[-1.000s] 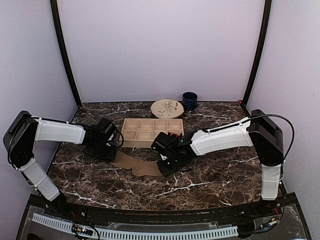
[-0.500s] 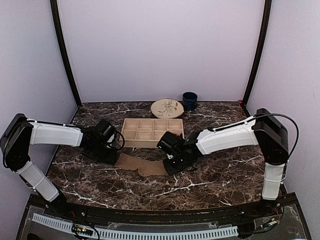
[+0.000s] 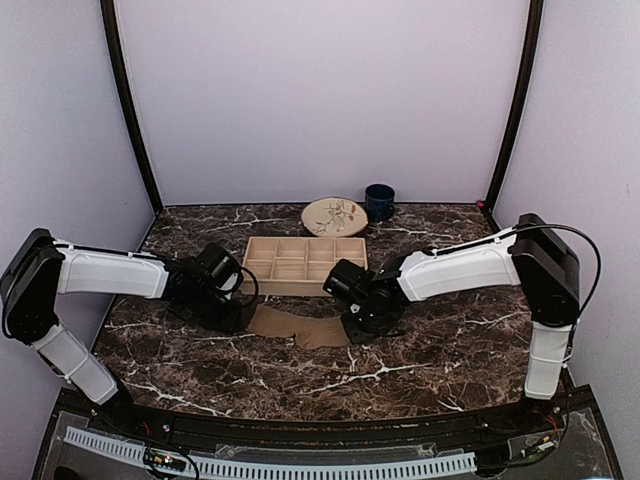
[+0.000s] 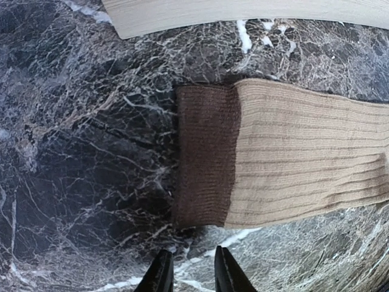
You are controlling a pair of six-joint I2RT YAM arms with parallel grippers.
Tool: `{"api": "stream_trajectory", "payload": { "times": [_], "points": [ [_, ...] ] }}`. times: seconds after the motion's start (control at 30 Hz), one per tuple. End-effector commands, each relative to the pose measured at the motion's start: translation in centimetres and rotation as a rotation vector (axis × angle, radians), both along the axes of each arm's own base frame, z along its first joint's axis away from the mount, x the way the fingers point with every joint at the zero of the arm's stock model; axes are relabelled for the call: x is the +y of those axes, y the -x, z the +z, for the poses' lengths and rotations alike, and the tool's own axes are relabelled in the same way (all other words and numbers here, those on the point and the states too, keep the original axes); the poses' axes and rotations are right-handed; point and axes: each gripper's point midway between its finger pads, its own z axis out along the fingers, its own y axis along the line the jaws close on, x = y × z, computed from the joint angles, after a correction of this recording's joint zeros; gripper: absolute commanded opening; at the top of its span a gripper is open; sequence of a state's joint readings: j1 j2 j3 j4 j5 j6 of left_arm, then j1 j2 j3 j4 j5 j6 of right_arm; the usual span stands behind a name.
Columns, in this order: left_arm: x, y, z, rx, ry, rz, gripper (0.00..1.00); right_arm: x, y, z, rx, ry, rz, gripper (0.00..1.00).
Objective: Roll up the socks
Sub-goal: Move the sock to the center of the board.
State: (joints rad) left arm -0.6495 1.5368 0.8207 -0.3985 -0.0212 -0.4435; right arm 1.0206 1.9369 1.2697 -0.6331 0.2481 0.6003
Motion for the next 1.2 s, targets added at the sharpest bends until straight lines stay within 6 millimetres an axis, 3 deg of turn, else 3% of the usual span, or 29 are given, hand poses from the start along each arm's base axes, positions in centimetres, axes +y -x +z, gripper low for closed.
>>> {"api": "stream_trajectory", "payload": {
  "times": [0.0,0.23,0.43,0.77,1.0,1.17],
  "points": [
    [-0.1,0.0,0.9,-0.02,0.001,-0.013,0.27,-1.8,-0.3,1.8,-0.017,0.064,-0.02,0.29],
    [-0.2,-1.5,4.7,-0.121,0.028,0.002,0.27,-1.0,-1.1,4.6,-0.068,0.01,-0.037,0.4],
    [-1.9,-3.4,7.8,-0.216,0.089,-0.026,0.27,-0.5,-1.3,6.2,-0.084,-0.046,-0.062,0.41],
    [-4.7,-3.7,5.2,-0.145,0.104,-0.132,0.27,0.2,0.4,3.6,-0.01,-0.128,-0.138,0.4],
    [-5.4,-3.4,2.1,-0.073,0.045,-0.171,0.27,-0.3,1.9,0.2,0.067,-0.147,-0.205,0.37],
    [-5.5,-2.1,-0.6,0.003,-0.01,-0.197,0.25,-1.9,2.6,-2.3,0.091,-0.1,-0.233,0.36]
  ]
}}
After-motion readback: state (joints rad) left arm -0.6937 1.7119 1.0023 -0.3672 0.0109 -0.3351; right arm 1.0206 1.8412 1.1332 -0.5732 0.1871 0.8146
